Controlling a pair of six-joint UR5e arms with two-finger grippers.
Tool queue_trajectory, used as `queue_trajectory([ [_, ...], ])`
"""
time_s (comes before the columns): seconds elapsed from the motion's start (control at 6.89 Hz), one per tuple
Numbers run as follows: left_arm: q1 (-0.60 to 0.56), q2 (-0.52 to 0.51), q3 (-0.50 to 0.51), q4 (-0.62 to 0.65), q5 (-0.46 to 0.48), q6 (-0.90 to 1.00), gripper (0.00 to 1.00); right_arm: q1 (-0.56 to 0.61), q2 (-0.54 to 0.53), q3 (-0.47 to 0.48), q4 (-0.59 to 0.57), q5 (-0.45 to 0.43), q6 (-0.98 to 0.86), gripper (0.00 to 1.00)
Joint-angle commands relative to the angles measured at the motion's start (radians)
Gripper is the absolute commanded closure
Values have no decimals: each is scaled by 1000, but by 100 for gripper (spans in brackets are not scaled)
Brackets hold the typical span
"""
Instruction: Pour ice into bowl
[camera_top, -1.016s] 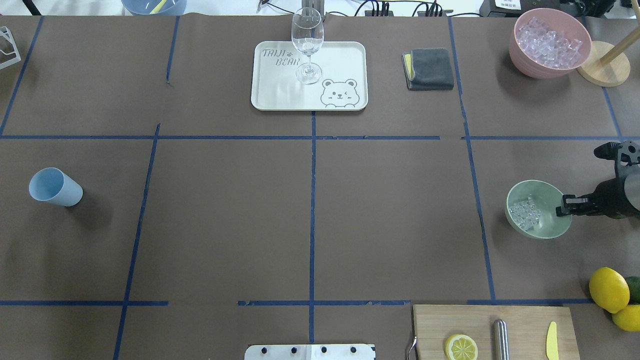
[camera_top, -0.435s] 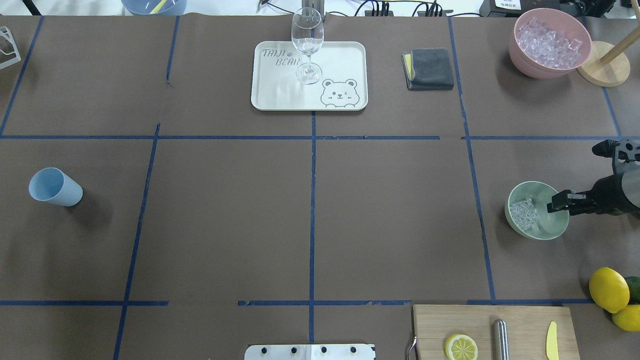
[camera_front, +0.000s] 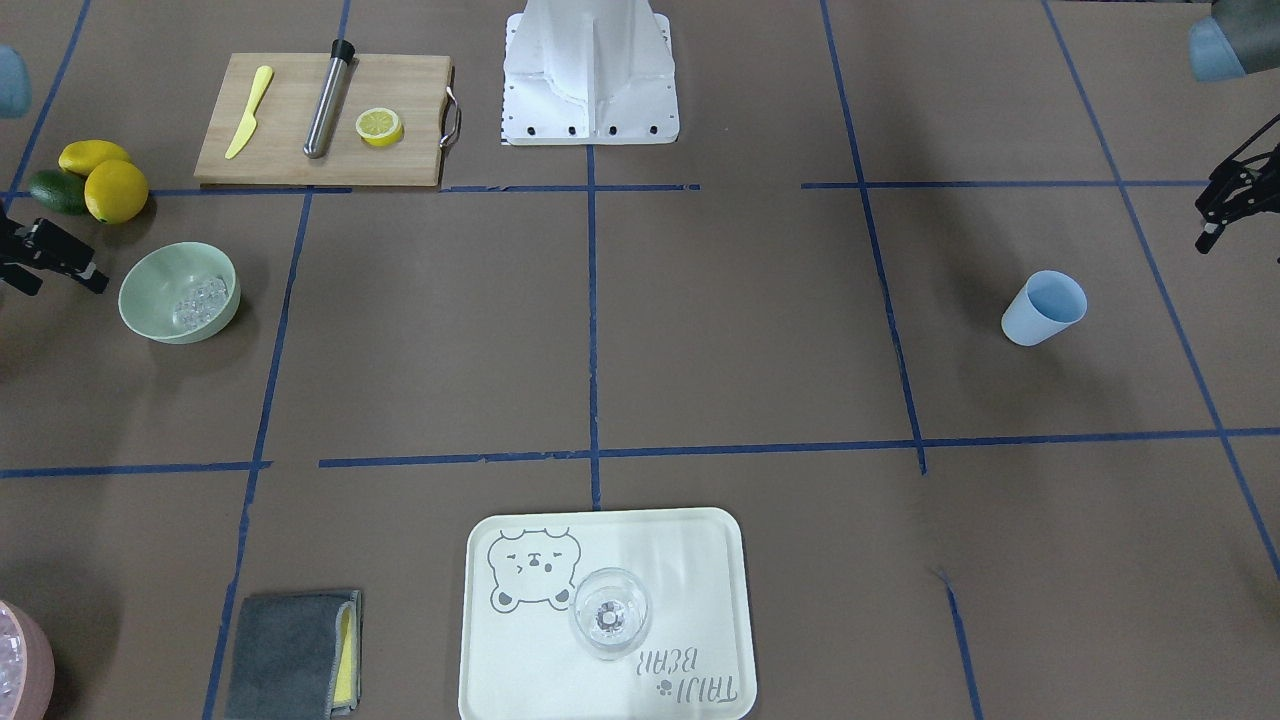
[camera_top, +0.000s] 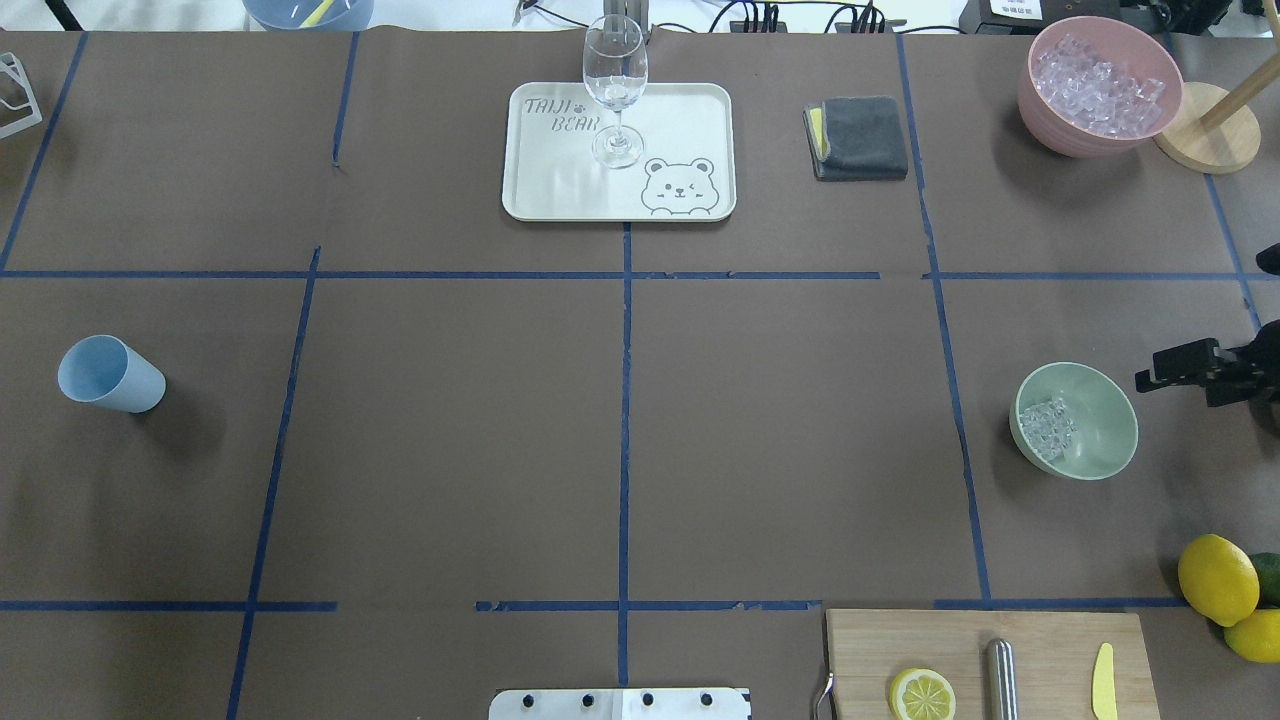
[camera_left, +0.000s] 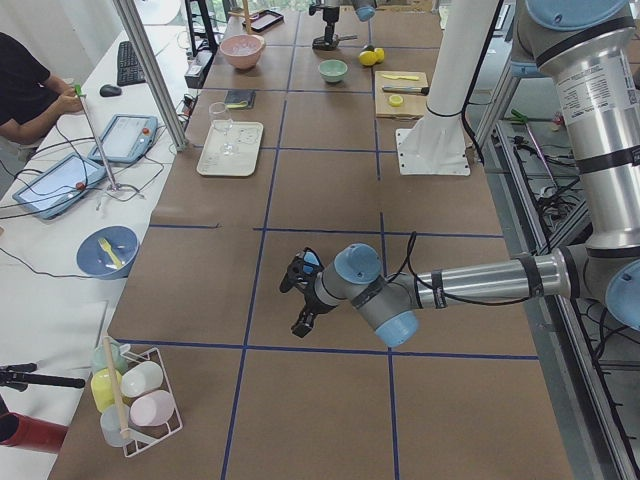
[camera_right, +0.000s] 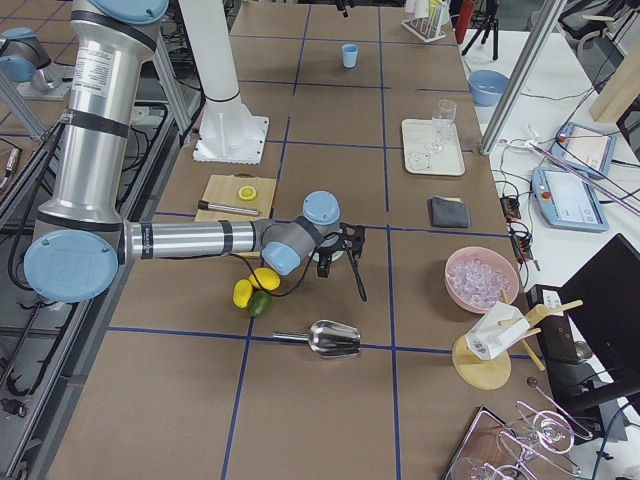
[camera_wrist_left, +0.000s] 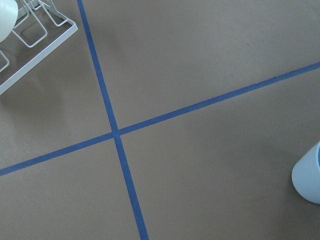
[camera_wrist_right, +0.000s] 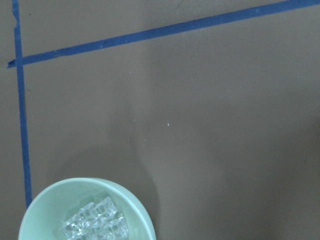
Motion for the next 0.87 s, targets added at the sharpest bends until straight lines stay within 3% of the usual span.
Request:
queue_trajectory([
  [0.0, -40, -47, 3, 150, -99, 15, 0, 125, 1, 2, -125, 31, -231, 0],
  [0.15, -72, -96, 0, 284, -139, 92, 0, 174, 13, 0, -223, 30, -383, 0],
  [0.58, -318, -324, 9, 816, -135, 479, 0, 341, 80, 9, -547, 22, -764, 0],
  [0.73, -327, -331, -3, 925, -147, 489, 0, 366, 82, 5, -603, 18, -847, 0],
])
